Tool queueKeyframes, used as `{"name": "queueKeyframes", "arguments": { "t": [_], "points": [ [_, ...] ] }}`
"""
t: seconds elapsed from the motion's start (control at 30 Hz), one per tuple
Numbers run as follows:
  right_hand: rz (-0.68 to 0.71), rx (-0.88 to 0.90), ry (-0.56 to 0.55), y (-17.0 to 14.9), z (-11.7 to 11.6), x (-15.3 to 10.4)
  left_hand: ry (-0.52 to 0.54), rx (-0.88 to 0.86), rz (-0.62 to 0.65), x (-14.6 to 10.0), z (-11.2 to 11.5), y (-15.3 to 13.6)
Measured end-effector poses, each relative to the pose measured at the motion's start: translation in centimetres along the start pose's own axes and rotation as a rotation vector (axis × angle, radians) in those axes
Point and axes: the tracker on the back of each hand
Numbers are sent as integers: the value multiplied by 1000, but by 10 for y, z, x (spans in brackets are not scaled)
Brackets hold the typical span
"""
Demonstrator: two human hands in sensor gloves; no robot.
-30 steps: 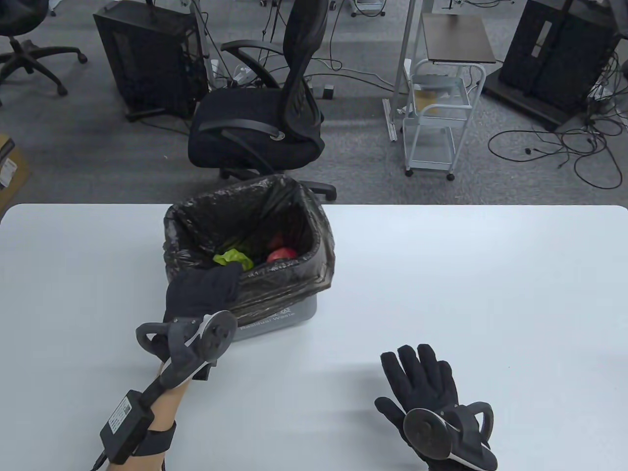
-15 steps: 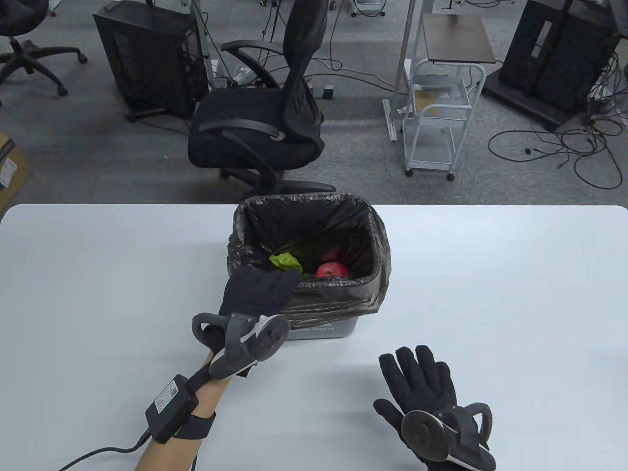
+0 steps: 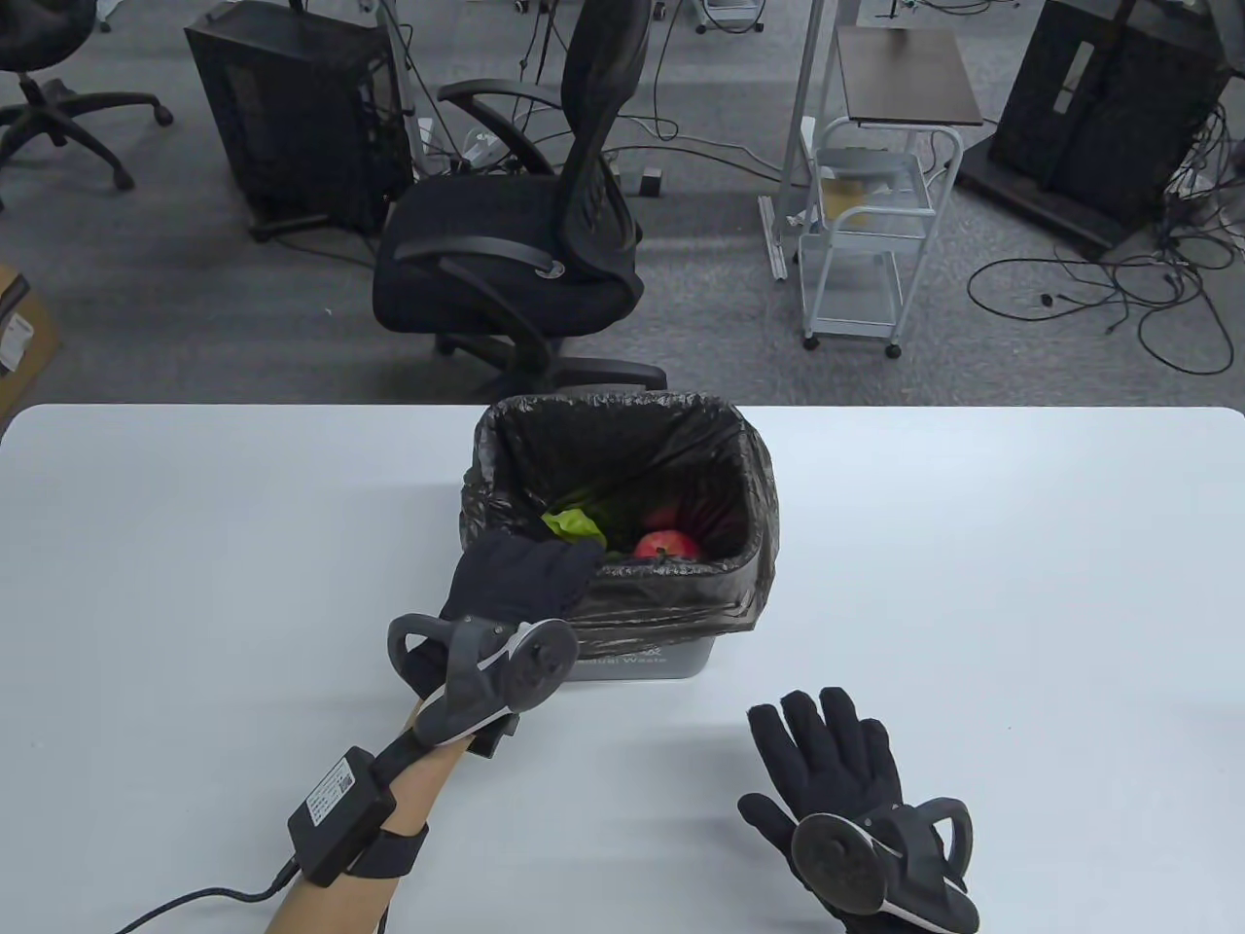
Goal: Twist garbage bag top to tighten it
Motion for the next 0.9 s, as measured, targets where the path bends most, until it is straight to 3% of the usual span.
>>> {"name": "queueKeyframes", "arguments": {
  "t": [0.17, 0.37, 0.57, 0.73, 0.9],
  "points": [
    [-3, -2, 4, 0, 0, 0, -19, 44, 19, -6, -2, 1],
    [-36, 13, -9, -3, 10, 7, 21, -44, -26, -31, -24, -25],
    [-65, -57, -169, -16, 32, 25, 33, -99, -131, -62, -32, -66],
    [-134, -60, -181, -29, 39, 56, -66, -126, -204, -70, -9, -89],
    [-197, -64, -114, -43, 20, 84, -289, -16, -162, -59, 40, -80]
  ]
}}
Point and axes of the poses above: the tracker on the back of each hand, its own y axis roughly to the thumb side, its own x axis roughly from the wrist to the fingertips, z = x × y, and after that the axes turned 4 degrees about z, right-handed
